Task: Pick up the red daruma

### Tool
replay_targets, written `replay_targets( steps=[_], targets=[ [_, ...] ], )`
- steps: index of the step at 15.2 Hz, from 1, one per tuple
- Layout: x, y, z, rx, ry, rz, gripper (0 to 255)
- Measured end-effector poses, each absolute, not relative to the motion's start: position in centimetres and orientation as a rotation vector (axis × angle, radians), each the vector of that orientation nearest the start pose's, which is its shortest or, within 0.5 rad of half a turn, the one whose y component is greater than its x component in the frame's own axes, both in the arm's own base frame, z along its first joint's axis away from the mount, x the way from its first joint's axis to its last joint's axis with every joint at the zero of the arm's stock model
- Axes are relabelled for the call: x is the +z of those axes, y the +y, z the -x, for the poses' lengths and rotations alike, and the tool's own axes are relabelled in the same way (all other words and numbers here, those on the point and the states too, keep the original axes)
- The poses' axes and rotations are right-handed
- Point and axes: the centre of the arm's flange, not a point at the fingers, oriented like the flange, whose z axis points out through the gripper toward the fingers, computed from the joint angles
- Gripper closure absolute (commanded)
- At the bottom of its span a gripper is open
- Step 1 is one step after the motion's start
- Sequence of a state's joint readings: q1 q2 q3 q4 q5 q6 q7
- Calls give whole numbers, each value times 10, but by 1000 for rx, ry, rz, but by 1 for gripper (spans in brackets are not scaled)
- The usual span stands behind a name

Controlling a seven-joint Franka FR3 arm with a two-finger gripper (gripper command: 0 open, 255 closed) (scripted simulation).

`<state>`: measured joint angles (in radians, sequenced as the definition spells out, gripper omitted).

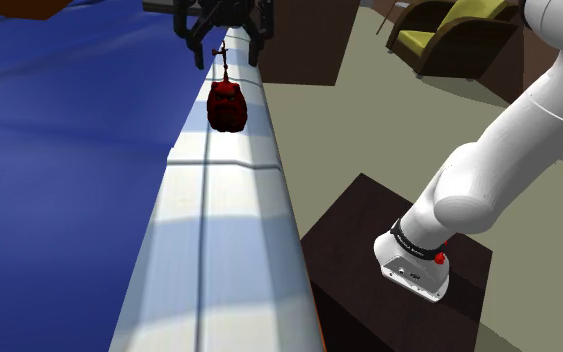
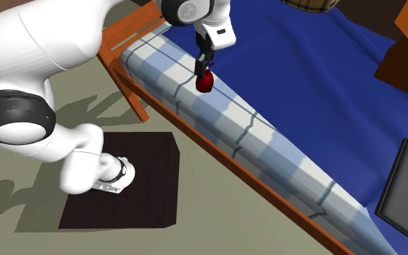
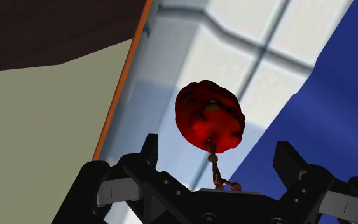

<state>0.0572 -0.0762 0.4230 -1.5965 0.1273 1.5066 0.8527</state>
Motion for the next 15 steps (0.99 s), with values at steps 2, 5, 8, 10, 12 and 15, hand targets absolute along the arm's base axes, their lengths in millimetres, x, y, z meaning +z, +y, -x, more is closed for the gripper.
replay_targets(
  steps=[2,5,8,10,12,15],
  targets=[
    [642,264,-456,116,562,3025,255],
    [641,264,-456,115,562,3025,255],
    [641,264,-456,115,562,3025,255],
    [641,264,-456,115,562,3025,255],
    [643,264,-455,115,562,3025,255],
    [657,265,-455,115,561,3025,255]
  ],
)
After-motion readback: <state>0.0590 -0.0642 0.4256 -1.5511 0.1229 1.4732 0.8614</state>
